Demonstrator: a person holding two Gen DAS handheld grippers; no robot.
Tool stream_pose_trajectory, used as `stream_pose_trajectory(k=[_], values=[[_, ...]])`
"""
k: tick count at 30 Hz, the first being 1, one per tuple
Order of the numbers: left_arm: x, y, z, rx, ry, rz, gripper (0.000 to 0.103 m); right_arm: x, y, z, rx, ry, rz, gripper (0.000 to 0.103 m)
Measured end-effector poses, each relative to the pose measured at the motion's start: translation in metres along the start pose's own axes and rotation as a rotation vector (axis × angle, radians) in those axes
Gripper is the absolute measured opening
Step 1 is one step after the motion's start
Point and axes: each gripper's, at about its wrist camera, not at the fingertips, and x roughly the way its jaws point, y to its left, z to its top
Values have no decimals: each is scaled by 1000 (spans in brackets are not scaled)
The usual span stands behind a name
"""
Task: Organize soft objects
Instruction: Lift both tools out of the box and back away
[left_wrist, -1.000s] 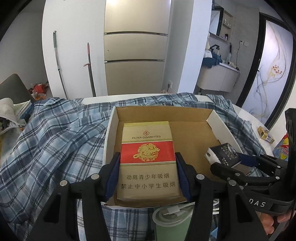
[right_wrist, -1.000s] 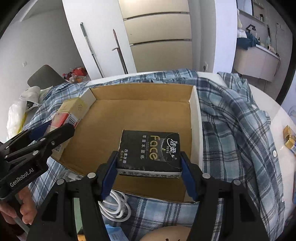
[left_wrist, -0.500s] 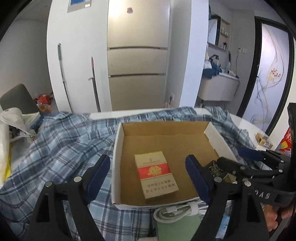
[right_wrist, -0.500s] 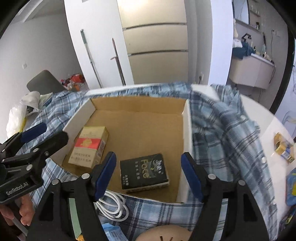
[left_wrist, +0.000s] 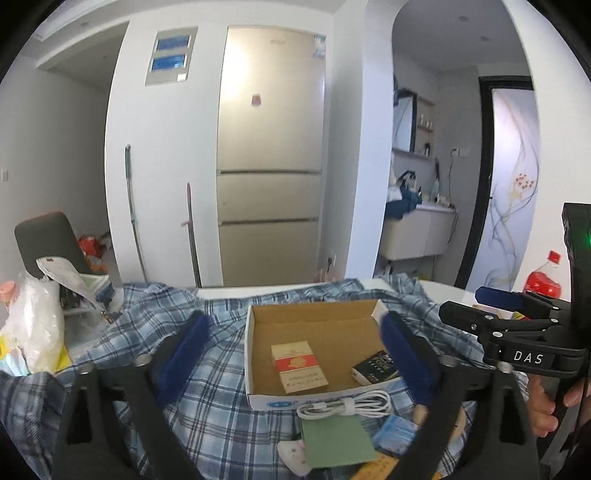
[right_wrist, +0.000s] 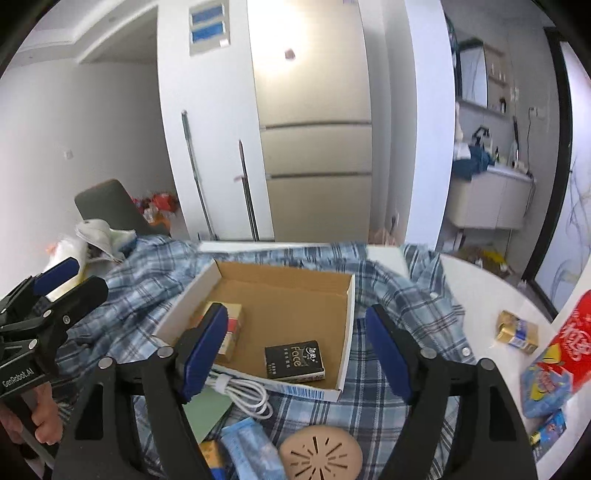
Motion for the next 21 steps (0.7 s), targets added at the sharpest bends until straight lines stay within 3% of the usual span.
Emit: stream_pose_trajectory(k=[4,10,15,21], values=[[-33,-6,-8,20,-95,-23,103,-23,3,-11,1,-44,13,78],[-51,-11,-28,41,-151,9,103,-35,6,-34,-16,-100,31,80],[-40,-5,-48,17,-130,27,103,-32,3,-54,-33,-155,34,83],[-22,-2,-63,28,-62,28,103,-18,-5,-66,-13,-108,55,85]])
